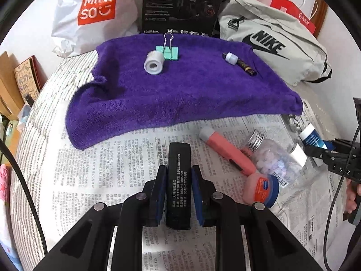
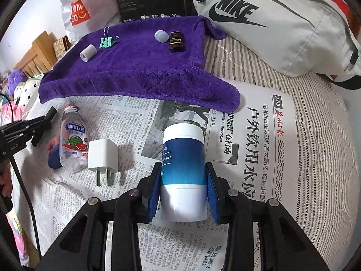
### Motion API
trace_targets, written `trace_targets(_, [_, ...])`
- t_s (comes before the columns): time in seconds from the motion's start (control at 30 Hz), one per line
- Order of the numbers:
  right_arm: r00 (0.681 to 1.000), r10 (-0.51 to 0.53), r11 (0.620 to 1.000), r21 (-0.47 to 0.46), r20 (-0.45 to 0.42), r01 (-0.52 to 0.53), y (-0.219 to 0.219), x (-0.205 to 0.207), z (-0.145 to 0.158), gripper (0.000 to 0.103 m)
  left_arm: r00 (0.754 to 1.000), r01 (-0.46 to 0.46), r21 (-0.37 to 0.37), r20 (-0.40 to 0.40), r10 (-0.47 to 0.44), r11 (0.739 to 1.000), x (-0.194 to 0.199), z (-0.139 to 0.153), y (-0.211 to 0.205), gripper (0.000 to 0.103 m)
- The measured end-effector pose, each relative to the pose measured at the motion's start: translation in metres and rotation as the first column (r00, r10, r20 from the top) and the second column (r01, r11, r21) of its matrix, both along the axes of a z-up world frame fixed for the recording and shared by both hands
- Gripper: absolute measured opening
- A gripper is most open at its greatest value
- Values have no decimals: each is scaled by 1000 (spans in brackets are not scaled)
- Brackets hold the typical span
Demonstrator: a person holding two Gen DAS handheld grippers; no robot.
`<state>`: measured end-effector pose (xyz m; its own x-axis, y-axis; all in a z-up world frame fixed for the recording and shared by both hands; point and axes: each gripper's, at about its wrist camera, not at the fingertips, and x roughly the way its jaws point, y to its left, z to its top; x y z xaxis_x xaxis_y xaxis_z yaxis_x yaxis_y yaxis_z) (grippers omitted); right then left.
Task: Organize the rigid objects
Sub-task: 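Grasp the blue-and-white deodorant stick with the right gripper and lift it, then lower the black tube and deodorant stick onto the purple towel, opening both grippers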
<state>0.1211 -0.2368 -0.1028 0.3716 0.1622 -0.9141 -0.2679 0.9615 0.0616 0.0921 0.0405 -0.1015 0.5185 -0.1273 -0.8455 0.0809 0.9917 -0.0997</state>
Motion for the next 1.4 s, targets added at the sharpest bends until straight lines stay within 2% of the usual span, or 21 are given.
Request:
trace_targets(0.23, [1000,24,999,24,5,-24,4,3,7,37,1000,11,-23,25,-10,1000,1,20,3,21])
trace_targets(0.67, [997,66,993,92,32,-69,21,13,33,37,999,8,-26,53,-7,1000,17,37,10,21])
trace_targets(1.0, [993,73,992,95,89,-81,39,55,56,37,996,4,-8,87,-4,1000,41,55,20,21])
trace_targets(1.23, [996,40,995,92,74,-46,42,94,48,37,997,0,-29,81,2,1000,59,53,25,21])
trace_targets(1.4, [996,63,994,86,60,-68,47,98,37,37,997,1,-47,72,2,999,66,48,26,21])
